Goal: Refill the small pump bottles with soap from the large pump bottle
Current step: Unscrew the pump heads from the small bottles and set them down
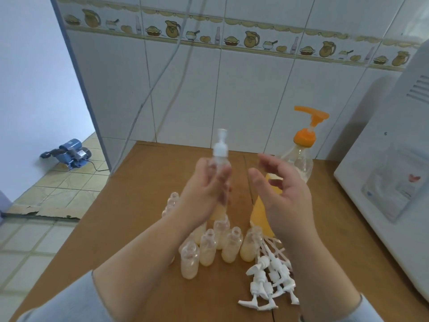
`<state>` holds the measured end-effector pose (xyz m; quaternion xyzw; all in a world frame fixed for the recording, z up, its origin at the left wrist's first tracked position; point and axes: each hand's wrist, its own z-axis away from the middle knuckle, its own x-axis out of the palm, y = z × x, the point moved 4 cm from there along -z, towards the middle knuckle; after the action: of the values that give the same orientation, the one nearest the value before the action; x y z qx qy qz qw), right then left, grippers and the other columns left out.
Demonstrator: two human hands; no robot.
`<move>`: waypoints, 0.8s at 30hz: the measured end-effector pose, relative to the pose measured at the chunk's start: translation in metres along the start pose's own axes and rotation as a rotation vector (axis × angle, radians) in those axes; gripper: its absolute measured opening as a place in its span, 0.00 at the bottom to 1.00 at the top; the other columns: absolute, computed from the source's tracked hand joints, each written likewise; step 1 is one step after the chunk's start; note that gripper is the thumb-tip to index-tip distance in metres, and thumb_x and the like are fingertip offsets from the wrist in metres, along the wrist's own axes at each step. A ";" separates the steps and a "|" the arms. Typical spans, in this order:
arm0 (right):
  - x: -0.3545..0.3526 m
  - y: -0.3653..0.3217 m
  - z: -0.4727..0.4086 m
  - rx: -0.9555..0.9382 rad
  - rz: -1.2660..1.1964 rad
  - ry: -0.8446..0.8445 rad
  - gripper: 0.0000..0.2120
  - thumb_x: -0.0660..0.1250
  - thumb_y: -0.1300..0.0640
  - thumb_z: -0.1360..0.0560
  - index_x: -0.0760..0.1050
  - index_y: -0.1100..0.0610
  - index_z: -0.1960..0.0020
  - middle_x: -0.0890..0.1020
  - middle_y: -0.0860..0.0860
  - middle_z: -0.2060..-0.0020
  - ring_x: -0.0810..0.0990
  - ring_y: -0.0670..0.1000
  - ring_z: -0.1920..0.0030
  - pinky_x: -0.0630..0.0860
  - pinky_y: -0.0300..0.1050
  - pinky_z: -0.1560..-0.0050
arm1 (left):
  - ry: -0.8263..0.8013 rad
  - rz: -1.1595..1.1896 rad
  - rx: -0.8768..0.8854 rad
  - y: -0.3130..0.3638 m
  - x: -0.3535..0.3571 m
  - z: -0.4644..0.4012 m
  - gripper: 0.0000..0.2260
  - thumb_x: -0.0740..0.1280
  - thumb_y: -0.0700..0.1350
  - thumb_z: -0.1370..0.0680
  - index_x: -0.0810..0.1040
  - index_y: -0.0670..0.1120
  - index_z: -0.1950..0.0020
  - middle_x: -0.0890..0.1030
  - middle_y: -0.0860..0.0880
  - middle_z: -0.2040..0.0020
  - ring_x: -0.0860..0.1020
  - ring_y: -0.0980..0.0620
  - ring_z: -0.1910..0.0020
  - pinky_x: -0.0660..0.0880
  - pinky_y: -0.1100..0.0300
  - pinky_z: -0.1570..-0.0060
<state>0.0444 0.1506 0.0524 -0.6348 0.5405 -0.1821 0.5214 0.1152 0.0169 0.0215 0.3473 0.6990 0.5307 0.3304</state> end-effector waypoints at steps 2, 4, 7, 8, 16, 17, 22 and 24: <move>0.006 -0.002 -0.005 0.068 0.002 -0.050 0.15 0.69 0.44 0.30 0.78 0.48 0.46 0.79 0.41 0.56 0.77 0.40 0.54 0.72 0.33 0.56 | -0.112 -0.216 0.007 0.000 0.005 0.007 0.18 0.63 0.57 0.23 0.61 0.49 0.41 0.79 0.52 0.59 0.78 0.57 0.65 0.77 0.57 0.63; 0.010 -0.005 -0.007 0.092 -0.032 -0.088 0.11 0.72 0.47 0.31 0.80 0.53 0.55 0.78 0.44 0.65 0.74 0.40 0.65 0.70 0.30 0.65 | -0.160 -0.352 0.038 -0.001 0.007 0.013 0.19 0.66 0.53 0.24 0.58 0.51 0.42 0.78 0.53 0.56 0.77 0.57 0.63 0.77 0.57 0.62; 0.010 -0.007 -0.006 0.120 -0.104 -0.133 0.09 0.73 0.51 0.32 0.80 0.56 0.60 0.77 0.53 0.68 0.71 0.42 0.69 0.70 0.31 0.69 | -0.135 -0.480 0.088 -0.003 0.005 0.018 0.19 0.67 0.54 0.25 0.58 0.54 0.44 0.76 0.55 0.54 0.77 0.58 0.60 0.78 0.58 0.59; 0.008 -0.006 -0.006 0.139 -0.144 -0.128 0.10 0.73 0.49 0.33 0.81 0.56 0.59 0.79 0.57 0.65 0.73 0.44 0.67 0.71 0.34 0.66 | -0.106 -0.505 0.102 -0.002 0.002 0.019 0.19 0.67 0.56 0.25 0.60 0.54 0.44 0.75 0.56 0.53 0.76 0.60 0.60 0.76 0.61 0.60; -0.001 -0.007 -0.004 0.281 -0.423 -0.208 0.11 0.67 0.55 0.30 0.81 0.52 0.48 0.84 0.44 0.58 0.81 0.39 0.54 0.74 0.31 0.55 | -0.316 0.037 -0.072 -0.010 0.003 0.026 0.16 0.66 0.62 0.29 0.76 0.50 0.55 0.78 0.49 0.63 0.77 0.50 0.67 0.75 0.55 0.64; -0.004 -0.008 -0.005 0.264 -0.430 -0.184 0.12 0.67 0.59 0.29 0.79 0.52 0.46 0.84 0.44 0.59 0.81 0.39 0.55 0.74 0.31 0.56 | -0.305 0.103 -0.064 -0.008 0.002 0.027 0.15 0.66 0.61 0.29 0.77 0.50 0.56 0.78 0.47 0.63 0.76 0.49 0.68 0.74 0.56 0.66; -0.009 -0.017 -0.003 0.261 -0.511 -0.212 0.37 0.71 0.52 0.33 0.62 0.56 0.27 0.85 0.46 0.55 0.80 0.40 0.47 0.68 0.45 0.37 | -0.385 -0.002 -0.081 -0.008 0.008 0.028 0.19 0.66 0.63 0.30 0.76 0.48 0.54 0.79 0.48 0.63 0.75 0.51 0.70 0.75 0.57 0.68; -0.010 -0.016 -0.005 0.272 -0.495 -0.197 0.41 0.73 0.54 0.37 0.61 0.55 0.27 0.85 0.46 0.55 0.81 0.36 0.51 0.69 0.44 0.39 | -0.396 0.048 -0.069 -0.007 0.010 0.029 0.17 0.66 0.61 0.30 0.76 0.47 0.55 0.78 0.47 0.64 0.75 0.51 0.70 0.74 0.58 0.70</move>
<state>0.0449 0.1553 0.0714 -0.6863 0.2867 -0.3122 0.5911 0.1328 0.0383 0.0072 0.4498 0.5933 0.4834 0.4605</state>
